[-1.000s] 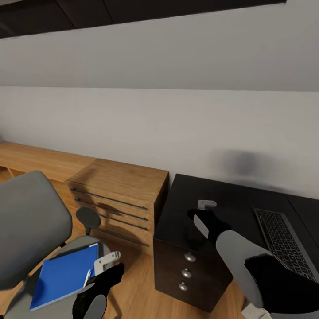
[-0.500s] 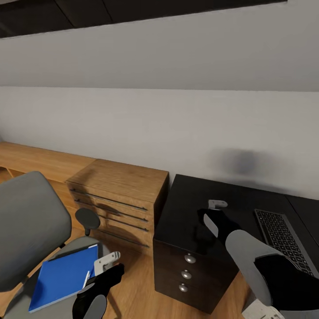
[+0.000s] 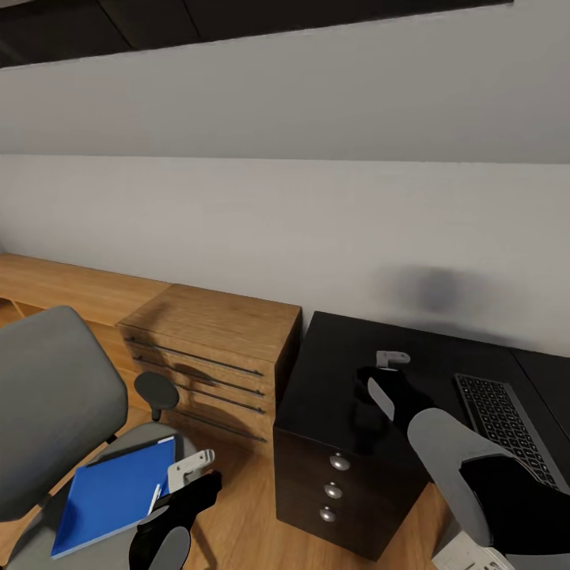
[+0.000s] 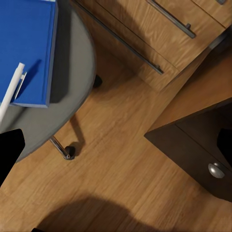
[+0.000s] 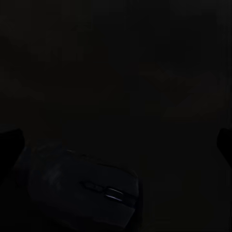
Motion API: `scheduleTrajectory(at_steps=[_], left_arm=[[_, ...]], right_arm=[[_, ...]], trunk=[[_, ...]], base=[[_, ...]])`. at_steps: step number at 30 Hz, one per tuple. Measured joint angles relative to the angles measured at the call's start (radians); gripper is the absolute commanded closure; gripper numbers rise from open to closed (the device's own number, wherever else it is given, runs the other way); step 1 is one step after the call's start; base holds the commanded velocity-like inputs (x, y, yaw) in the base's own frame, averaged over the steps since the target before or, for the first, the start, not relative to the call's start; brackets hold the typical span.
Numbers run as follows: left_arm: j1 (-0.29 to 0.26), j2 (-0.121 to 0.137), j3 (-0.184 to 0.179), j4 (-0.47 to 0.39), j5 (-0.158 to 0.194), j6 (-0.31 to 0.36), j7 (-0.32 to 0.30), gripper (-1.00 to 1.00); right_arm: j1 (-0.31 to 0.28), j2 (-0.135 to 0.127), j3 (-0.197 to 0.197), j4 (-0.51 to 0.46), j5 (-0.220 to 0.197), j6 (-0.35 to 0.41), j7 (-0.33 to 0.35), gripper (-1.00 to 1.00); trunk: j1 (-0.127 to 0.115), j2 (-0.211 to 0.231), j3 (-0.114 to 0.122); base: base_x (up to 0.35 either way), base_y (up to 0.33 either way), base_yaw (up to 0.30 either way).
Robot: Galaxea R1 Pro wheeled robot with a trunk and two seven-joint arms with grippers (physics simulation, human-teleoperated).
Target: In the bedroom, organize the workspace by keeping the computer under the desk, ensuring the monitor is on the desk, placing the keyboard on the desk next to the monitor, placing the mouse on the desk next to the keyboard, moving the folder from the swivel chair onto the desk next to the mouse, stacking the notebook on top of the folder with the pen on top of the notebook, and positioning the swivel chair next to the desk.
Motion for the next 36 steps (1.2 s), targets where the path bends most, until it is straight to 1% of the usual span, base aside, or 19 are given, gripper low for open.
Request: scheduleTrajectory(at_steps=[16,23,25,30,36], left_arm=[[0.000,0.001,0.004,0.000,0.000,0.000,0.000,-1.00],[0.000,0.014,0.005,-0.001,0.000,0.001,-0.001,-1.00],[0.000,0.018,0.006,-0.001,0.000,0.000,-0.001,-1.00],[0.000,0.018,0.006,-0.002,0.000,0.000,-0.001,-1.00],[0.000,0.018,0.006,-0.002,0.000,0.000,0.000,-1.00]], right_arm=[[0.000,0.000,-0.002,-0.020,0.001,0.003,0.000,-1.00],[0.000,0.001,-0.002,-0.019,0.001,0.004,0.000,-1.00],[0.000,0.005,-0.001,-0.018,0.001,0.003,-0.001,-1.00],[0.000,0.008,-0.001,-0.018,0.003,0.002,-0.002,-1.00],[0.000,0.008,-0.002,-0.018,0.003,0.002,-0.002,-1.00]], trunk=[[0.000,0.000,0.000],[0.000,0.000,0.000],[0.000,0.000,0.000],[0.000,0.000,0.000],[0.000,0.000,0.000]], base=[[0.000,0.000,0.000],[0.000,0.000,0.000],[0.000,0.000,0.035],[0.000,0.000,0.172],[-0.027,-0.034,0.259]])
